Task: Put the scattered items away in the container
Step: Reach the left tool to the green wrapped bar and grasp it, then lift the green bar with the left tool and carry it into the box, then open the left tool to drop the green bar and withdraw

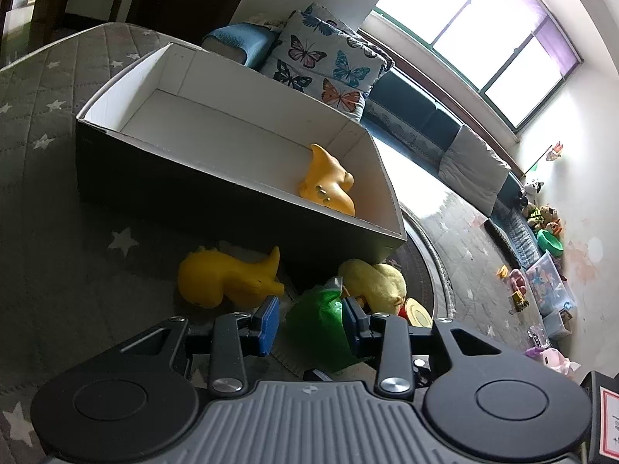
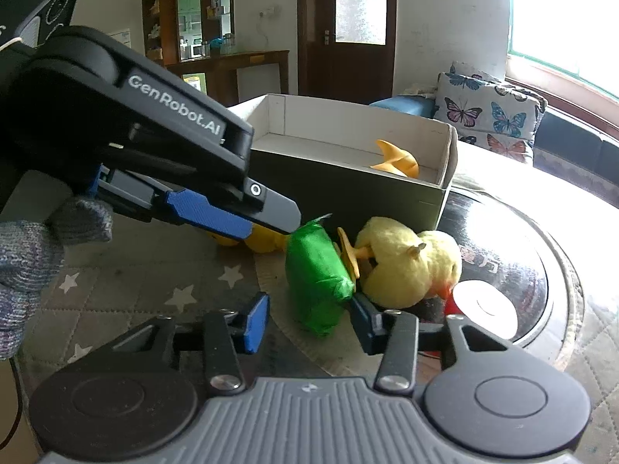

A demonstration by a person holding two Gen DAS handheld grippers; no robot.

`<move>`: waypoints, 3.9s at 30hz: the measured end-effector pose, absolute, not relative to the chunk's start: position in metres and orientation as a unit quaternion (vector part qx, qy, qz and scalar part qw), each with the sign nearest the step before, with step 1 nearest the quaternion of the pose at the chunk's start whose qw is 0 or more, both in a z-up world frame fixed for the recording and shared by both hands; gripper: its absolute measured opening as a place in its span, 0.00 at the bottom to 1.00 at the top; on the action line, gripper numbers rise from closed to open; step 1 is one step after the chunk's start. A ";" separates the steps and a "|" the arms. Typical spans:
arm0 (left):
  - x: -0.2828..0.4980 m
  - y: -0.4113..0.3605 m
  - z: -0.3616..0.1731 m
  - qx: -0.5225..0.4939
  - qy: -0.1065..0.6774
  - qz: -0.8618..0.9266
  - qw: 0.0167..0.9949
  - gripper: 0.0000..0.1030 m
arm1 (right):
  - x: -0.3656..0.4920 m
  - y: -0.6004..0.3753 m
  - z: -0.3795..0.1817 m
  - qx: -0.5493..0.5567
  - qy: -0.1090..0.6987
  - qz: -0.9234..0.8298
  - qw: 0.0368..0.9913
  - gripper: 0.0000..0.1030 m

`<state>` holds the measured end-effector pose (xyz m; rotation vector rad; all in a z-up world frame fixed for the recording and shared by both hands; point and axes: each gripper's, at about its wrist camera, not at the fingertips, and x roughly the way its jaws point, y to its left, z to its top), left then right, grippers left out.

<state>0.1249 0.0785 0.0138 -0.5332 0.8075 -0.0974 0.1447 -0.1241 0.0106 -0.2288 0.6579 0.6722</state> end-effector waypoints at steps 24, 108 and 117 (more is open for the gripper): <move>0.132 0.080 -0.002 -0.281 0.411 -0.041 0.866 0.37 | 0.139 -0.117 0.007 -0.115 0.321 0.330 0.880 0.32; 0.247 0.098 0.042 -0.226 0.422 -0.021 0.877 0.29 | 0.215 -0.117 0.060 -0.087 0.277 0.310 0.905 0.50; 0.207 0.087 0.053 -0.223 0.408 -0.030 0.885 0.29 | 0.182 -0.126 0.057 -0.106 0.276 0.311 0.903 0.56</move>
